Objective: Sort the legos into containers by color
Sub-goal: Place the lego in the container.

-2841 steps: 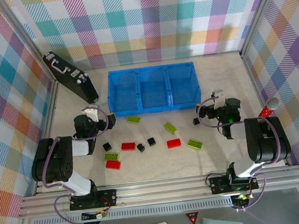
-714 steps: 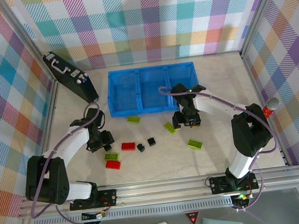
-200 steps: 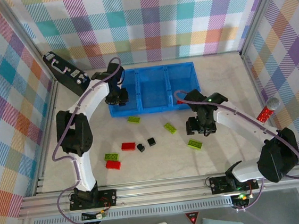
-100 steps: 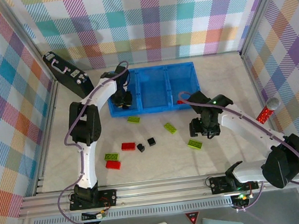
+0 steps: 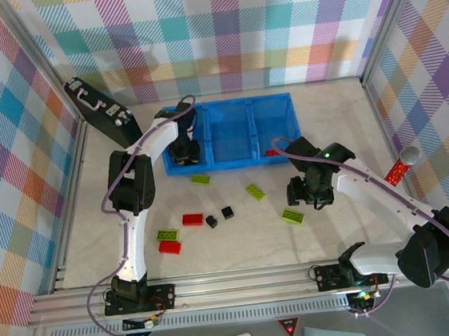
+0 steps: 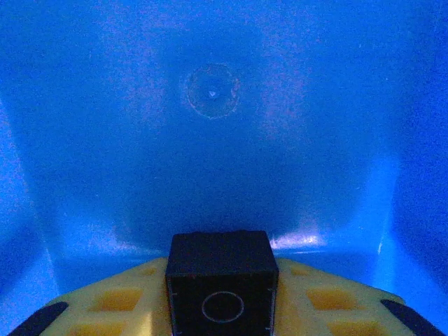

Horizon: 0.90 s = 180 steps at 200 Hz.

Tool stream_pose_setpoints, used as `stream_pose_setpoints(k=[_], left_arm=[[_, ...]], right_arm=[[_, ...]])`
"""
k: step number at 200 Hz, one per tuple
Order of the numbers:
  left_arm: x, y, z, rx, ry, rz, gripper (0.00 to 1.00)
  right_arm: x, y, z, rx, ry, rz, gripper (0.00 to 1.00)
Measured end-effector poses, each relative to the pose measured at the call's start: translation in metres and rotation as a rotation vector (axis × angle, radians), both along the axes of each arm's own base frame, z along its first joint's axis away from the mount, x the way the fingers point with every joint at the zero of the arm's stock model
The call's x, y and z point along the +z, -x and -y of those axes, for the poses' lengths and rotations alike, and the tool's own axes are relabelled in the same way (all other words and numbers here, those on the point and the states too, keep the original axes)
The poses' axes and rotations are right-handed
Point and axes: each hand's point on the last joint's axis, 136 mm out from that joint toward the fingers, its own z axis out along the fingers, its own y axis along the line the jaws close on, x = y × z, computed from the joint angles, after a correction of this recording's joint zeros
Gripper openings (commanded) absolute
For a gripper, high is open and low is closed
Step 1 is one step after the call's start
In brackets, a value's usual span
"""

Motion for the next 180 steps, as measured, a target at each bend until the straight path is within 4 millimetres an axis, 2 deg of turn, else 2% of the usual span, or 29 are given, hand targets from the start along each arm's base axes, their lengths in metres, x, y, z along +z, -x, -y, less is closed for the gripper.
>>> stream_pose_setpoints(k=[43,115,140,180], left_arm=[[0.002,-0.001,0.001,-0.001,0.004,0.004,0.40],[0.017,-0.008,0.003,-0.004,0.012,0.029,0.40],[0.033,-0.008,0.003,-0.011,0.018,0.049,0.40],[0.073,-0.004,0.001,-0.019,0.033,0.106,0.40]], right_arm=[[0.000,0.001,0.002,-0.002,0.008,-0.001,0.66],[0.000,0.002,0.002,-0.004,0.009,-0.003,0.66],[0.001,0.001,0.002,-0.004,0.007,-0.001,0.66],[0.004,-0.002,0.000,0.000,0.003,0.004,0.66]])
